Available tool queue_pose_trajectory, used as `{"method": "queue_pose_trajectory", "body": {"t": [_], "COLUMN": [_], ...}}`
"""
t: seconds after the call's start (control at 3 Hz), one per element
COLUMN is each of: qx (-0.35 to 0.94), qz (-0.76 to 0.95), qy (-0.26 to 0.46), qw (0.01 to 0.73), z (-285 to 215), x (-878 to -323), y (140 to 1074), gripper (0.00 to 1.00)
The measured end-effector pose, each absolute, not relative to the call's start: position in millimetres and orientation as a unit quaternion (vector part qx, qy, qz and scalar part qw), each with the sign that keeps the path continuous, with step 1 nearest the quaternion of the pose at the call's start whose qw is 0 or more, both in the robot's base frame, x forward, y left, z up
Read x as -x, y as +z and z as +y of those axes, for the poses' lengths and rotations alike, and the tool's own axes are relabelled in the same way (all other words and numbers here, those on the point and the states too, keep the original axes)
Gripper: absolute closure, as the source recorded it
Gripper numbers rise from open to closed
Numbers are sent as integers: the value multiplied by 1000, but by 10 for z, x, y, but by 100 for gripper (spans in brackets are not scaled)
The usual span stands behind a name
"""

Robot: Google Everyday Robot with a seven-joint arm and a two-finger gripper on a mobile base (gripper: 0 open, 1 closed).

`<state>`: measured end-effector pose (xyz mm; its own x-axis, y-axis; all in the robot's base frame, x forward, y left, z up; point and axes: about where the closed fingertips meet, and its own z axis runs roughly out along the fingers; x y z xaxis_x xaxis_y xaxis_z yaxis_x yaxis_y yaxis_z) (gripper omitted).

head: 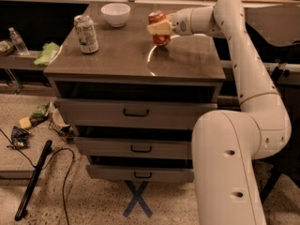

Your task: Move coke can near 7up can

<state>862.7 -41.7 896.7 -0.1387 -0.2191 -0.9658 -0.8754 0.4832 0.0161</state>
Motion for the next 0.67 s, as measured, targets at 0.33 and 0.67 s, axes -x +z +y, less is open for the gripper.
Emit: {"method": "queue_pose_trajectory", "body": {"t": [0.33,0.67], "qx": [396,384], "qz": [668,652], "qy": [327,323], "qw": [539,568], "z": [-150,10], "x": [-8656,-8609], "y": [9065,9280], "gripper": [100,100]}}
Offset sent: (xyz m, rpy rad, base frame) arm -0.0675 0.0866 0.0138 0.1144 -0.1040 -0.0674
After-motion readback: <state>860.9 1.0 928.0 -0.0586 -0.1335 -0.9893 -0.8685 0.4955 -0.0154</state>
